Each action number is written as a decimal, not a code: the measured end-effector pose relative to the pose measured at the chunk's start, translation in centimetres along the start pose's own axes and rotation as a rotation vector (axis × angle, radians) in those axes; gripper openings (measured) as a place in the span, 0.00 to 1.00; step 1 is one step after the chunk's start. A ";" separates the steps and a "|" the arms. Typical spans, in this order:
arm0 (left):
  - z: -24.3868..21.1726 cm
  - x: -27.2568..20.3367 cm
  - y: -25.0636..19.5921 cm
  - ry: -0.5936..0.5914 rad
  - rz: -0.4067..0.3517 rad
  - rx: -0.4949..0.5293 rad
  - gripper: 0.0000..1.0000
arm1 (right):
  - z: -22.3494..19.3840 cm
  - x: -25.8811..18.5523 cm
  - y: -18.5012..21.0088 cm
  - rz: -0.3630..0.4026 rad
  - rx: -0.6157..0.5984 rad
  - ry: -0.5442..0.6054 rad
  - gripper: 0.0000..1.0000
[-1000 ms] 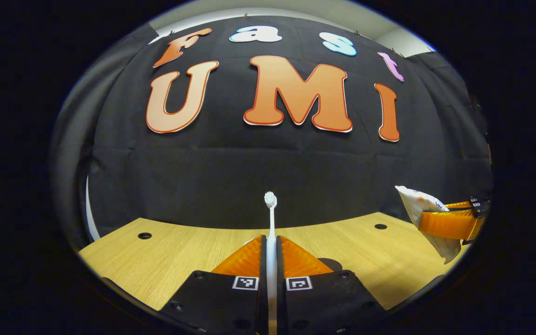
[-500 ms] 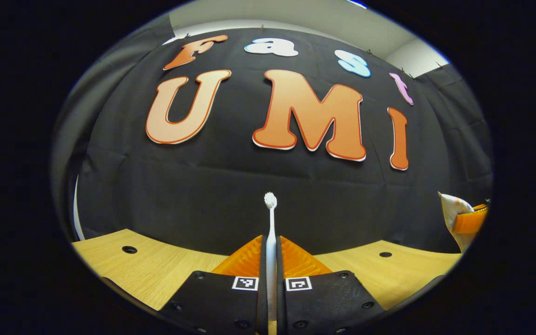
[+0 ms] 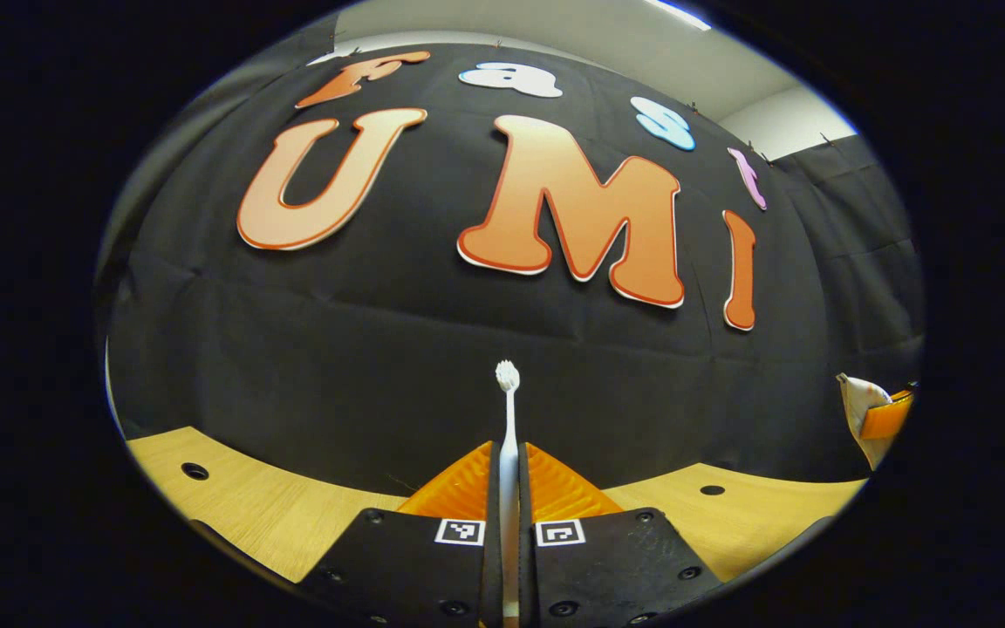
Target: Put the toothbrush and toothpaste on the desktop into the cup, then pick up the cup and place it on the coaster on the desktop.
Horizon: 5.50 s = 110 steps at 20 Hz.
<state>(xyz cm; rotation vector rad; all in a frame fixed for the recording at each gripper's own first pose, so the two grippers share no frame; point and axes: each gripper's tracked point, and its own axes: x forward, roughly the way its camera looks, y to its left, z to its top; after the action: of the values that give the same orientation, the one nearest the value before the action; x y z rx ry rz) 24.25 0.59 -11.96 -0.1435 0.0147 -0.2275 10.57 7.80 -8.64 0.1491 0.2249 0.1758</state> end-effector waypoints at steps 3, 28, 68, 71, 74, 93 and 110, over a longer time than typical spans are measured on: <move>-1.4 0.8 0.0 0.029 -0.051 0.019 0.07 | -0.8 0.3 -0.4 -0.006 0.000 0.015 0.12; -7.1 -3.6 2.6 0.257 -0.049 0.024 0.58 | 1.2 -1.2 3.2 0.046 0.026 -0.012 0.12; -9.5 -15.7 7.0 0.328 0.152 0.059 0.97 | 3.0 17.0 19.0 0.400 0.247 -0.284 0.11; -10.0 -15.7 7.1 0.343 0.151 0.052 0.98 | 1.3 18.8 20.0 0.414 0.232 -0.245 0.11; -10.4 -15.7 7.2 0.350 0.154 0.046 0.97 | 0.5 19.9 20.3 0.422 0.250 -0.237 0.11; -10.1 -15.7 6.4 0.365 0.134 0.006 0.97 | -6.8 18.4 19.3 0.431 0.008 0.066 0.26; -7.8 -9.4 -0.1 0.640 0.055 -0.007 0.97 | 5.4 6.7 8.0 0.325 -0.096 -0.163 0.86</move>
<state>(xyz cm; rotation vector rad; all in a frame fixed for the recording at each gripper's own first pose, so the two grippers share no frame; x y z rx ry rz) 14.84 1.57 -19.66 -0.0722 0.6547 -0.2108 16.98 16.21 -3.52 0.1029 0.0279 0.4952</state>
